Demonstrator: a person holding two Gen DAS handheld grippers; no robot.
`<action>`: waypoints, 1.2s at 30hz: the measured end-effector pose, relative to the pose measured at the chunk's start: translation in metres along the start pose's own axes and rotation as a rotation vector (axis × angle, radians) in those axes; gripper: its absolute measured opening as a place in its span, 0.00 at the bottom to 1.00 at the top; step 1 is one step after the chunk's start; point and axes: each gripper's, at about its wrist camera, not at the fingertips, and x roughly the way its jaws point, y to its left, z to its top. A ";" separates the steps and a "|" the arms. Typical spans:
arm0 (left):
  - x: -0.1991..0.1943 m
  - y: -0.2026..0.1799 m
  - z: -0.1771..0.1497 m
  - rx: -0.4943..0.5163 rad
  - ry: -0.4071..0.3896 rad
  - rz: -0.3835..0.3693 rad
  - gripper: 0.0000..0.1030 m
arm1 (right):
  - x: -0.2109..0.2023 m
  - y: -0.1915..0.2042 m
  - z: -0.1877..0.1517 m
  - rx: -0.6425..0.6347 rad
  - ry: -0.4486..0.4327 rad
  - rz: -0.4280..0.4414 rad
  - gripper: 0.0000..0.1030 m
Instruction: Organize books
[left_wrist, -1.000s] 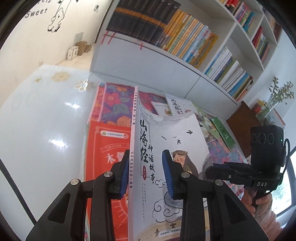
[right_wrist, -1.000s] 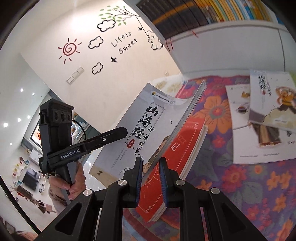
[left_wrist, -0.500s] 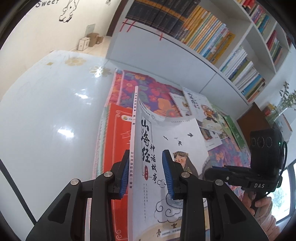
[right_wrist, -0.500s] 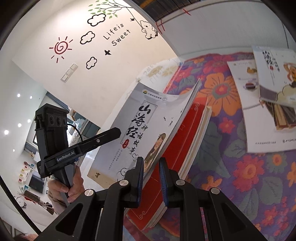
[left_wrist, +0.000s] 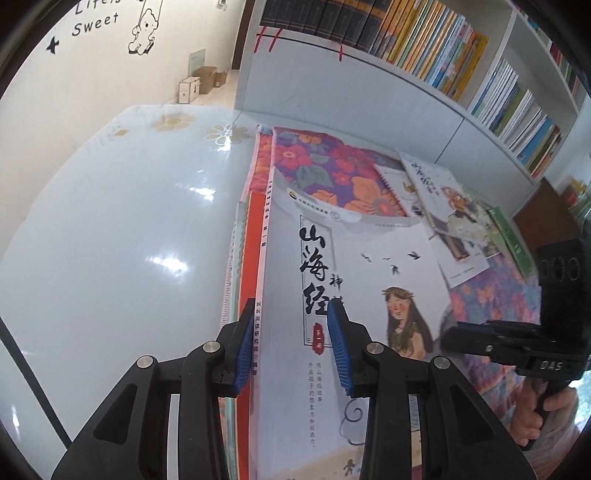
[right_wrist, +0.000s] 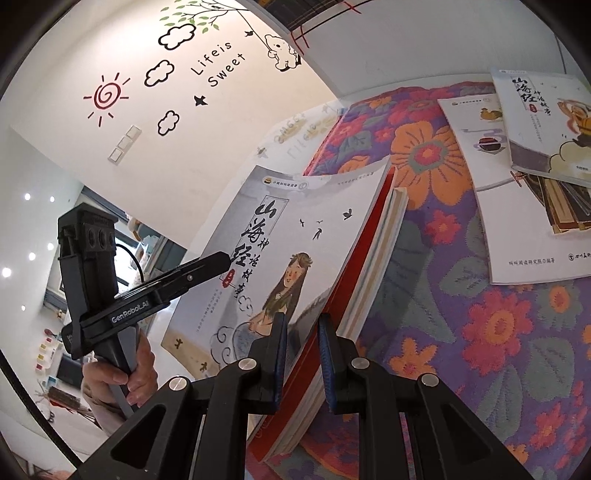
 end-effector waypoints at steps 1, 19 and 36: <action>0.002 -0.001 0.000 0.007 0.006 0.015 0.33 | 0.000 0.000 0.000 0.003 -0.001 0.003 0.17; 0.003 -0.005 -0.003 0.057 0.035 0.131 0.38 | -0.003 -0.007 -0.003 0.036 -0.025 0.019 0.17; 0.002 -0.004 -0.003 0.061 0.044 0.130 0.39 | -0.011 -0.013 -0.011 0.056 -0.026 -0.021 0.17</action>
